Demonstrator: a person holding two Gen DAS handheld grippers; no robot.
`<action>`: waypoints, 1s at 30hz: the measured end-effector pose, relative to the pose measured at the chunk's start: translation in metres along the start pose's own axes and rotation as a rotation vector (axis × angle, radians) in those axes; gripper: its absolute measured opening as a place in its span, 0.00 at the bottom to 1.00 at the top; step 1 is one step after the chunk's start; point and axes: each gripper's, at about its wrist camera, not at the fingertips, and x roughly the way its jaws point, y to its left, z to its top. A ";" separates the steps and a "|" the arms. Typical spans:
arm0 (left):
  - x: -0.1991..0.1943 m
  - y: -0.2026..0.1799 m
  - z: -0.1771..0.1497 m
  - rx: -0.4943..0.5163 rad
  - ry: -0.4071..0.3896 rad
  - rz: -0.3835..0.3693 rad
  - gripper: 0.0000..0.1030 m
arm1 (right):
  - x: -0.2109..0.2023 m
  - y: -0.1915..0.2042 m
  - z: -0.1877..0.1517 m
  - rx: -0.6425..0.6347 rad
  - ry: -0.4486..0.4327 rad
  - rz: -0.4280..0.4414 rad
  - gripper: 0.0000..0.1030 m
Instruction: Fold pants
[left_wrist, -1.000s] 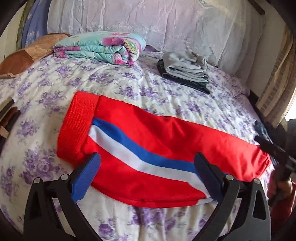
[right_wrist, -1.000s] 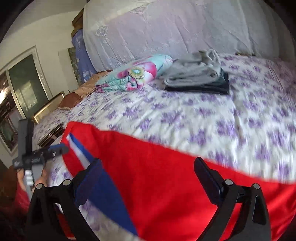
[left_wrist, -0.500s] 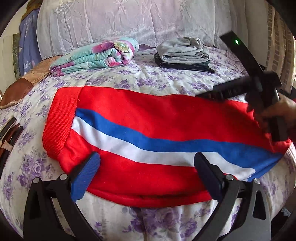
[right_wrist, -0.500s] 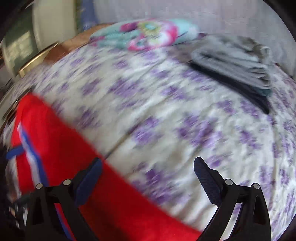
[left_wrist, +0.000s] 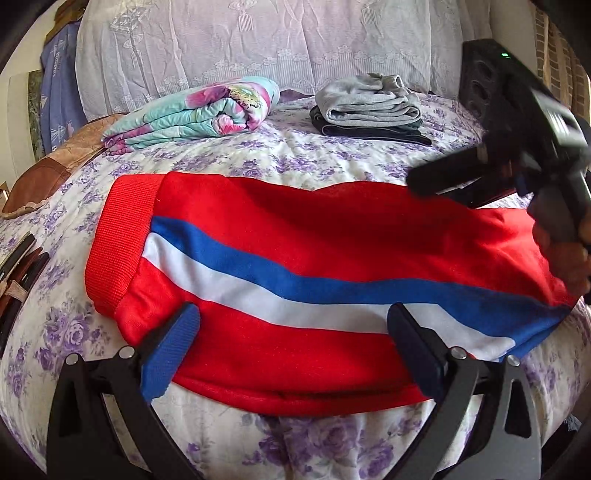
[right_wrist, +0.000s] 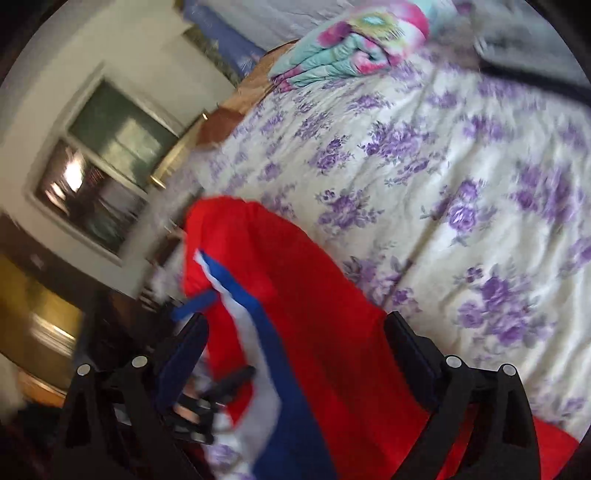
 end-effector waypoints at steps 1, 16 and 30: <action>0.000 0.000 0.000 -0.001 0.000 -0.001 0.95 | -0.001 -0.009 0.004 0.068 0.016 0.075 0.95; 0.001 -0.002 0.000 0.005 0.004 0.017 0.96 | 0.041 -0.028 0.045 0.396 -0.173 0.234 0.97; 0.001 -0.003 -0.001 0.000 0.001 0.023 0.95 | 0.001 0.016 0.020 -0.121 -0.062 -0.393 0.45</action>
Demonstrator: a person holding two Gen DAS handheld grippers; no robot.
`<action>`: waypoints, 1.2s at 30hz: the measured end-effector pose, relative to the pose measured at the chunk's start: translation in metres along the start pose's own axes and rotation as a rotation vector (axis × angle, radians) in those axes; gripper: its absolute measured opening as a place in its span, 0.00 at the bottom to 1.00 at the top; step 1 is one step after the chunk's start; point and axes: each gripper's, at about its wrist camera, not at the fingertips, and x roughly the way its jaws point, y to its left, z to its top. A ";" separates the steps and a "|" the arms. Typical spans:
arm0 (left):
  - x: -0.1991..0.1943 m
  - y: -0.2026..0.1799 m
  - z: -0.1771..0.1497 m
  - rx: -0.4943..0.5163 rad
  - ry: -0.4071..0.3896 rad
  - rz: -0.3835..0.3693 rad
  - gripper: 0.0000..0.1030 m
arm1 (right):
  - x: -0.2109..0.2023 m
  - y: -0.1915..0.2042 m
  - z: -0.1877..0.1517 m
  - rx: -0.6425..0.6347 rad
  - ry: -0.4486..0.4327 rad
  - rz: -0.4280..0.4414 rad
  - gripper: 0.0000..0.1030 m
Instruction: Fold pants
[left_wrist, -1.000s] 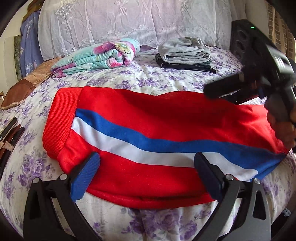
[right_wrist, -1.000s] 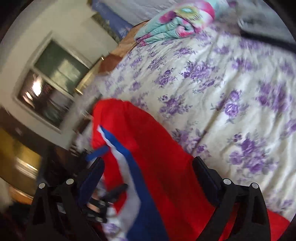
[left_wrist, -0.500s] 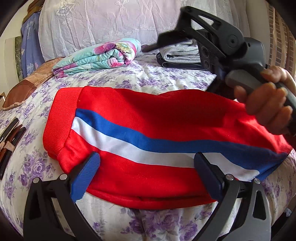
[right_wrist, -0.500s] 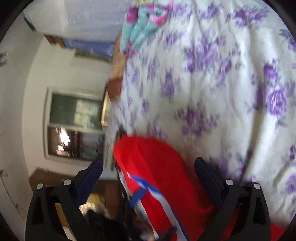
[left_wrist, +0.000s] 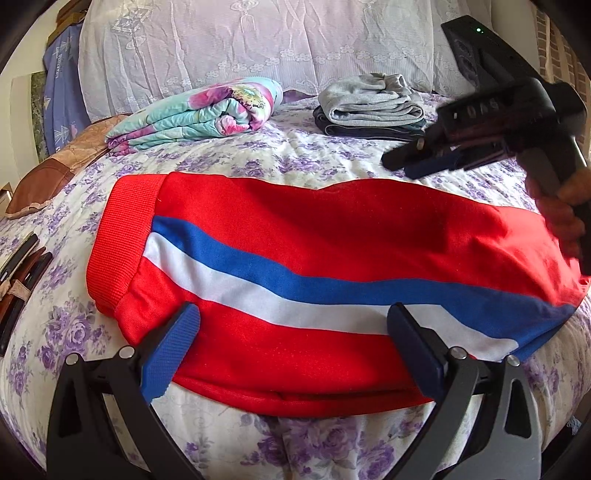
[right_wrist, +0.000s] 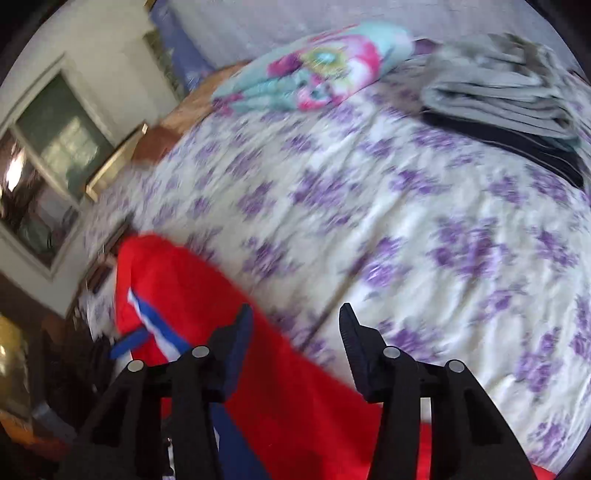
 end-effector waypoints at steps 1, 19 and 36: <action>0.000 0.000 0.000 0.001 0.000 0.001 0.96 | 0.012 0.006 -0.005 -0.019 0.036 0.018 0.36; -0.002 0.000 -0.001 0.005 0.001 0.005 0.95 | 0.030 0.015 0.004 -0.140 -0.083 -0.235 0.26; 0.000 0.001 -0.001 0.006 0.004 0.010 0.96 | 0.013 0.033 0.002 -0.179 -0.139 -0.390 0.39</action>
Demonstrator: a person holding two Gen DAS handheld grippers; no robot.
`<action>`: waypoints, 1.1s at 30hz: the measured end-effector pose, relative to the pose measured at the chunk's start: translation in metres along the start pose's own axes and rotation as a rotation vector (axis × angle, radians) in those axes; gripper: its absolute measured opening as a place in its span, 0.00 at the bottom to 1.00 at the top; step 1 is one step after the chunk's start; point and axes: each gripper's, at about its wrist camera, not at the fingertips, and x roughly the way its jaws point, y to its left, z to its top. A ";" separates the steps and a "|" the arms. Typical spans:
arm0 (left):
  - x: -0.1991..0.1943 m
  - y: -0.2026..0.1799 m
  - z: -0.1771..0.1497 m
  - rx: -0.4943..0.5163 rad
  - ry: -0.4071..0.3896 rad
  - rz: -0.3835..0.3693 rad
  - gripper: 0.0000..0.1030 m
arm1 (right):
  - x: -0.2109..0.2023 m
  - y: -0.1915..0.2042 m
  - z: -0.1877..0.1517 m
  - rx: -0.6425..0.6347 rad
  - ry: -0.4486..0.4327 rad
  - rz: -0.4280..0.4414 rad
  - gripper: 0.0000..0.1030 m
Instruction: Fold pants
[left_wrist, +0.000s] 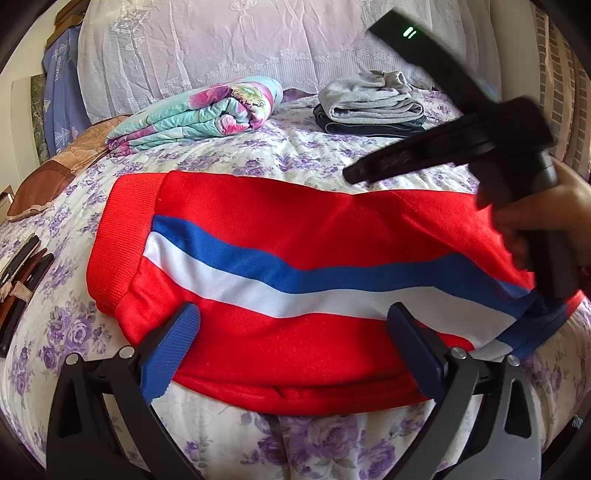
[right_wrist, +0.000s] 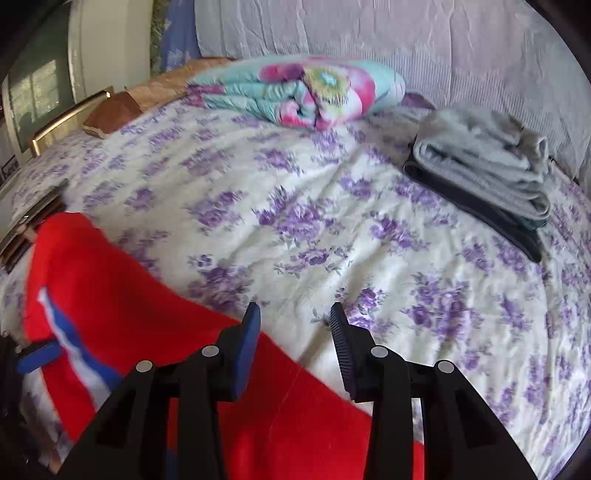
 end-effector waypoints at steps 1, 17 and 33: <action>0.000 0.000 0.000 0.000 -0.001 0.000 0.96 | -0.012 0.002 -0.005 -0.019 -0.012 -0.014 0.39; -0.002 0.000 0.007 0.002 0.057 0.011 0.95 | -0.092 -0.068 -0.095 0.333 -0.141 0.108 0.77; 0.012 -0.051 0.010 0.033 0.151 -0.049 0.96 | -0.210 -0.233 -0.346 1.126 -0.252 0.098 0.83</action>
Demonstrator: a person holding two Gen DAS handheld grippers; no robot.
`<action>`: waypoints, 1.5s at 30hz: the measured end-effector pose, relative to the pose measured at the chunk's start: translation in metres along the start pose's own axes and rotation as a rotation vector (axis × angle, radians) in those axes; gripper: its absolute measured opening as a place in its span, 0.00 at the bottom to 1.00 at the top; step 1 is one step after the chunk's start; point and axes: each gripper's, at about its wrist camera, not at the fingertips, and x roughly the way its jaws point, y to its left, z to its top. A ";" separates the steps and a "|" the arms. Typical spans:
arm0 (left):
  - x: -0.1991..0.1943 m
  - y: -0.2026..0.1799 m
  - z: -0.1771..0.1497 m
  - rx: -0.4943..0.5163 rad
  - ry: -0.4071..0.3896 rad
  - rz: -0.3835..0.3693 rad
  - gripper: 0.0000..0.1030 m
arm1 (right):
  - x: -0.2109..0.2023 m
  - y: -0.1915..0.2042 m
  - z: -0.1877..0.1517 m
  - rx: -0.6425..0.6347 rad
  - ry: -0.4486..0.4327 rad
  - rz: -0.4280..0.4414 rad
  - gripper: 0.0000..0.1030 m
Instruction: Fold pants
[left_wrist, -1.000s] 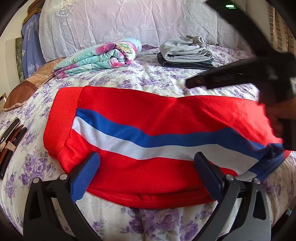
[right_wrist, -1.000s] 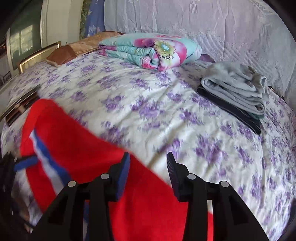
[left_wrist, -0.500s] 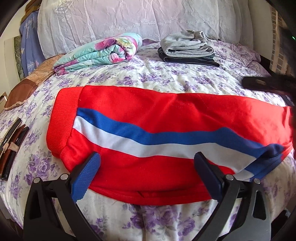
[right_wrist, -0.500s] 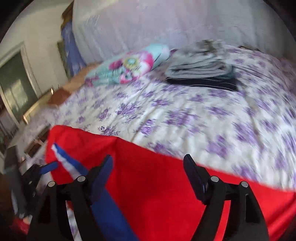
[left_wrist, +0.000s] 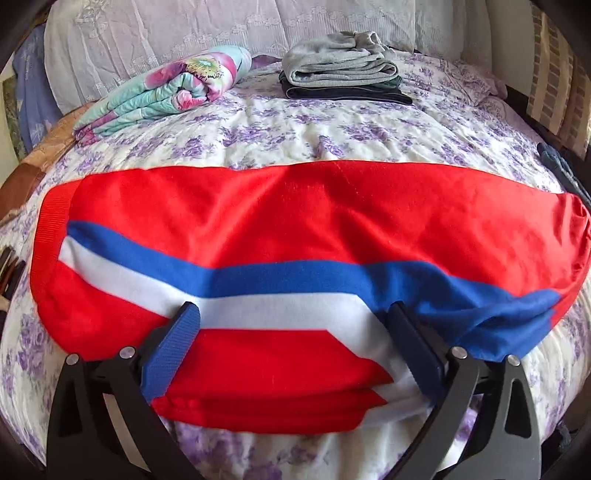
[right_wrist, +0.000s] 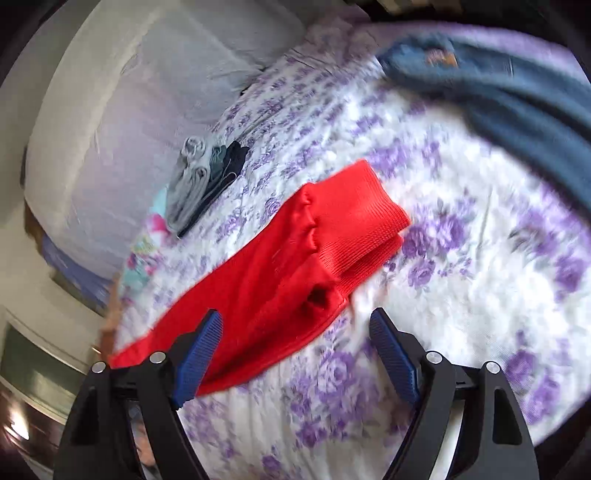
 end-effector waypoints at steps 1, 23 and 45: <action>-0.002 0.002 -0.002 -0.003 -0.009 -0.008 0.96 | 0.007 -0.005 0.005 0.024 -0.002 0.025 0.83; 0.006 -0.079 0.011 0.051 0.016 -0.050 0.96 | 0.021 -0.011 0.005 -0.098 -0.218 -0.094 0.50; -0.058 0.106 -0.021 -0.347 -0.071 0.016 0.96 | 0.011 0.020 0.000 -0.179 -0.298 -0.164 0.36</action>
